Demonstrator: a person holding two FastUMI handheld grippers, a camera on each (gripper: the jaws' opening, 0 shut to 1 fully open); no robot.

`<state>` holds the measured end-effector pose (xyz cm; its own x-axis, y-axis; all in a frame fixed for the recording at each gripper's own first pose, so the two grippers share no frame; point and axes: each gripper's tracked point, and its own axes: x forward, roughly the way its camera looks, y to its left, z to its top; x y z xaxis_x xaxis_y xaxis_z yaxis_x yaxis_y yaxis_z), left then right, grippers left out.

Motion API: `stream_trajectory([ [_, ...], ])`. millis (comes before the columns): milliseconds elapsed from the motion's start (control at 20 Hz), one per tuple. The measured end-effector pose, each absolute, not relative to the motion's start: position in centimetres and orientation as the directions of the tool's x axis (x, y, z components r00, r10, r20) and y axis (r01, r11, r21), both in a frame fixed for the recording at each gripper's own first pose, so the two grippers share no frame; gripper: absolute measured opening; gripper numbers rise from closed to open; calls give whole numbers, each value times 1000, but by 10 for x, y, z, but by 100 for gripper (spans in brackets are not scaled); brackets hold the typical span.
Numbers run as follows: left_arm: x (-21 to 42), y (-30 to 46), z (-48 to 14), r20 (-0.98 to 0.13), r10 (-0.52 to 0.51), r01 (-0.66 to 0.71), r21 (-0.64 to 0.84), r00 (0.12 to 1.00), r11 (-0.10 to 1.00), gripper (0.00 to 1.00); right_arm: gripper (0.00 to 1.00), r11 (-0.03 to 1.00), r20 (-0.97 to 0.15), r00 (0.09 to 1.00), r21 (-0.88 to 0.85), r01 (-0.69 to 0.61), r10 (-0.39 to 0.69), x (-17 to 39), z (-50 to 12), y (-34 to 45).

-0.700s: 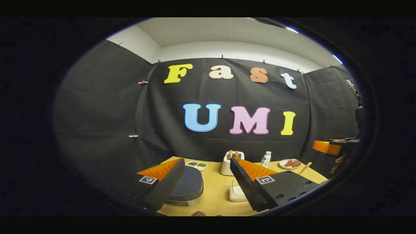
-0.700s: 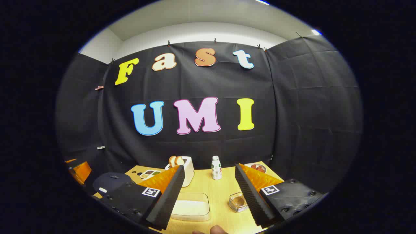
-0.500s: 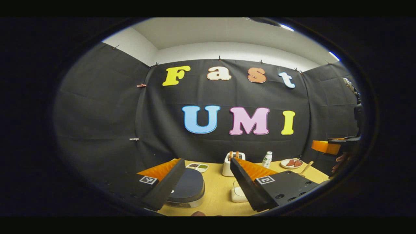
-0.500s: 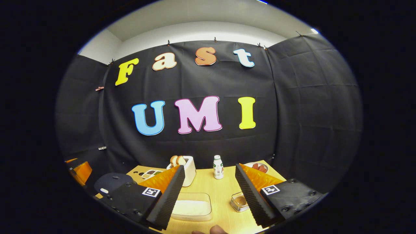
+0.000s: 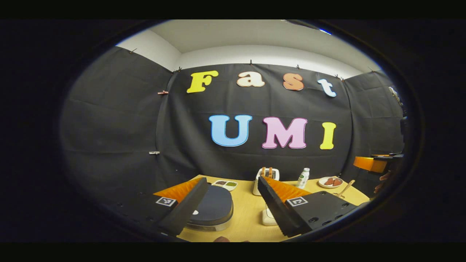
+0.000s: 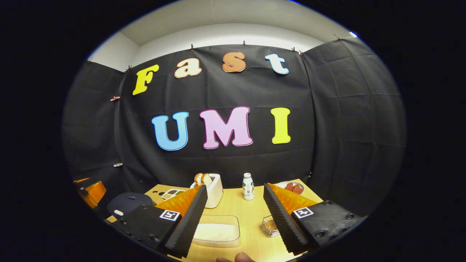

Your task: Close the left gripper, press the button to open the rice cooker; take a wooden spoon from the chopstick holder with the right hand, scoop a spoonful of rice and pour it into the rice cooker, then put the wooden spoon back into the chopstick holder.

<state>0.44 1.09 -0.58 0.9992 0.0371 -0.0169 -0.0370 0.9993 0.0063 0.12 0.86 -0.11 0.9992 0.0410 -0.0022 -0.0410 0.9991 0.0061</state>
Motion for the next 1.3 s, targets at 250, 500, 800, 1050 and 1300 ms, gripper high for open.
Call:
stream_trajectory([
  [250, 5, 10, 1, 13, 35, -36, 24, 999, 999, 94, 96, 999, -5, 999, -1, -44, 44, 1, -2, 8],
  [500, 7, 13, -3, 4, 45, -45, 27, 999, 999, 94, 96, 999, 0, 999, -2, -52, 52, 1, -2, 8],
  [800, 12, 35, -7, -8, 97, -97, 19, 995, 995, 78, 96, 998, 1, 998, -5, -66, 66, 3, -3, 16],
  [1050, 18, 50, -18, -30, 115, -114, 16, 993, 993, 48, 96, 997, 1, 997, -15, -80, 80, 5, -3, 25],
  [1300, 26, 78, -33, -68, 158, -159, -11, 985, 987, 29, 96, 995, -4, 995, -29, -98, 98, 8, -6, 37],
])
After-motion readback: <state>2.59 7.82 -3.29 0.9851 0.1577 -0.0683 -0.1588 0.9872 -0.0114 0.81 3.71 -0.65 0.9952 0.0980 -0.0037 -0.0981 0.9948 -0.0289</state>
